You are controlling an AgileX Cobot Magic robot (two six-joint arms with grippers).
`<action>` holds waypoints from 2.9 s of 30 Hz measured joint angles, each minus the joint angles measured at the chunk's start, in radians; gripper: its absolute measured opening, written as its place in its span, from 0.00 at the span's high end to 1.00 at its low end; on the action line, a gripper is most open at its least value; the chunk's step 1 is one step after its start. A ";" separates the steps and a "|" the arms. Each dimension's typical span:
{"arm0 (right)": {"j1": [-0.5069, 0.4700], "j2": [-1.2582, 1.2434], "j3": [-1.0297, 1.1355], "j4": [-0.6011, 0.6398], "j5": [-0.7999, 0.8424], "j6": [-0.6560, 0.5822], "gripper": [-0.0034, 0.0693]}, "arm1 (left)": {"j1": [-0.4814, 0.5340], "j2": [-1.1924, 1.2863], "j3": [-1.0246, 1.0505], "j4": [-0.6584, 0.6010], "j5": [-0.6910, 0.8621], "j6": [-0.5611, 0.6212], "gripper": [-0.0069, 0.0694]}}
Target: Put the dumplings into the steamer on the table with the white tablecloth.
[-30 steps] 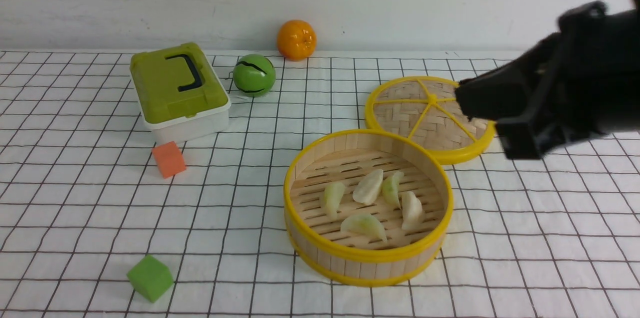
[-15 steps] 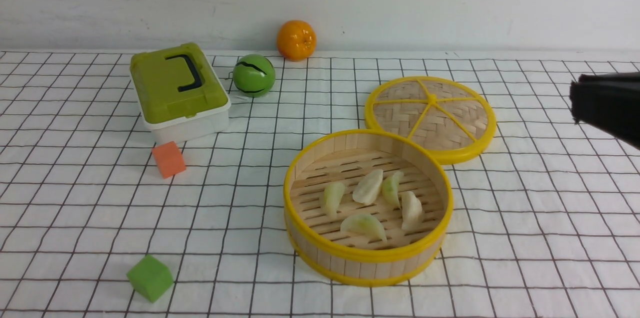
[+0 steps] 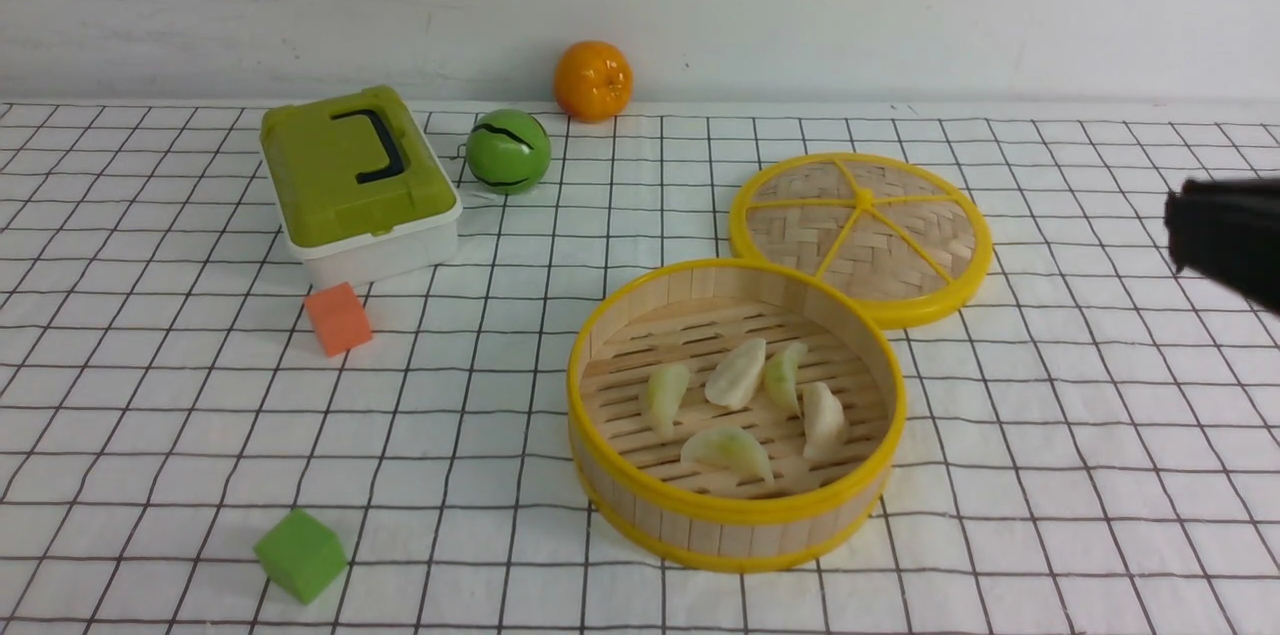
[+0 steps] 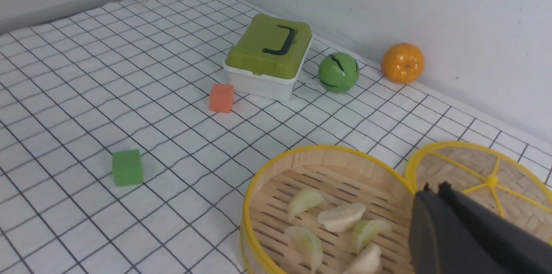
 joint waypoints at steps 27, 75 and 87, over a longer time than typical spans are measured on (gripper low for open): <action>-0.658 -0.711 0.859 -0.072 -0.178 0.198 0.99 | 0.000 0.000 0.000 0.004 0.000 -0.001 0.92; -0.658 -0.711 0.852 -0.087 -0.085 0.200 0.98 | 0.000 0.000 0.000 0.004 -0.002 -0.001 0.86; -0.658 -0.712 0.852 -0.087 -0.085 0.200 0.98 | 0.270 -0.033 0.180 -0.105 -0.564 0.134 0.93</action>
